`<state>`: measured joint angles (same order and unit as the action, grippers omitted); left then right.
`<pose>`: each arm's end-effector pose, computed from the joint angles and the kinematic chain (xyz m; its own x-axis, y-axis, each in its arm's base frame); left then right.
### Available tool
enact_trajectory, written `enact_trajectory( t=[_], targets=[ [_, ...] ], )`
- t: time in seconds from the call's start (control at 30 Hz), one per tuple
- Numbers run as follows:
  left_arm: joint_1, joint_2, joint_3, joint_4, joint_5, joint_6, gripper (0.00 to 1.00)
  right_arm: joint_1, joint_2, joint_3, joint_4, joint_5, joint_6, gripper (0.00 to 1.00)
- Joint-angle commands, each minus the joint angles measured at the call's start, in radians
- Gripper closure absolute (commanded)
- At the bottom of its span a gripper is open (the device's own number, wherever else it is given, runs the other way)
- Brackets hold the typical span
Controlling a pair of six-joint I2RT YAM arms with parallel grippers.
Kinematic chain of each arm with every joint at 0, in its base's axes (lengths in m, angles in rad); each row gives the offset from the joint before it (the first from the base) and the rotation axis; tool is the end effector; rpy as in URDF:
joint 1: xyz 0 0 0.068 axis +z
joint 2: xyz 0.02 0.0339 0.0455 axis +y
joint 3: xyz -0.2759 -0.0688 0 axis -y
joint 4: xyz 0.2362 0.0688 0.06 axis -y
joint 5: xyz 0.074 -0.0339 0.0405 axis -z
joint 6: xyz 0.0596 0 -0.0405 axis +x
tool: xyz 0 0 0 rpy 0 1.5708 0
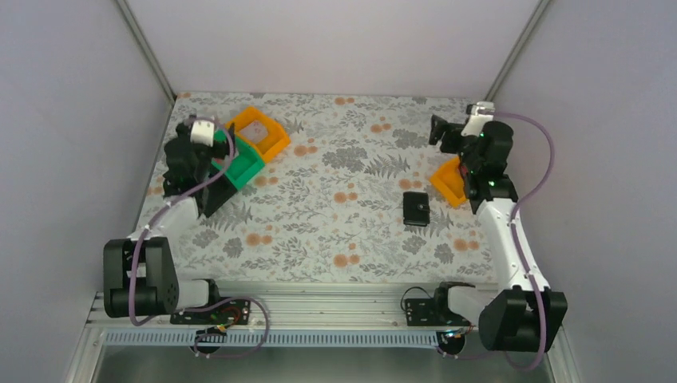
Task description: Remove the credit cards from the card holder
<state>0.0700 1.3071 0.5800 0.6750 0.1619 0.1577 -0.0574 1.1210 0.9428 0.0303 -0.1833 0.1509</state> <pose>0.2970 0.0112 0.2608 -0.0369 0.1528 -0.9876 0.0986 0.9840 0.1485 0.2745 -0.0049 0.3596 -0.1640 0.1575 -0.9738 -0.1001 0.9794 0.1752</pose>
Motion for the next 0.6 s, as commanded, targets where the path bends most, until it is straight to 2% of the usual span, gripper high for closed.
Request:
enact_trajectory(
  t=[0.0,0.17,0.3,0.47,0.57],
  targets=[
    [0.002,0.024,0.271,-0.437,0.008,0.042,0.0,0.121,0.046,0.047,-0.569,0.078,0.114,0.01],
    [0.005,0.071,0.496,-0.687,-0.034,0.052,0.0,0.216,0.165,0.055,-0.81,0.316,0.255,0.01],
    [0.005,0.1,0.584,-0.797,-0.015,0.029,0.0,0.226,0.281,0.049,-0.843,0.286,0.271,0.01],
    [0.004,0.096,0.592,-0.802,-0.029,0.019,0.0,0.233,0.385,0.01,-0.854,0.29,0.28,0.01],
    [0.004,0.085,0.583,-0.796,-0.006,0.018,0.0,0.233,0.402,-0.032,-0.823,0.222,0.262,0.01]
  ],
)
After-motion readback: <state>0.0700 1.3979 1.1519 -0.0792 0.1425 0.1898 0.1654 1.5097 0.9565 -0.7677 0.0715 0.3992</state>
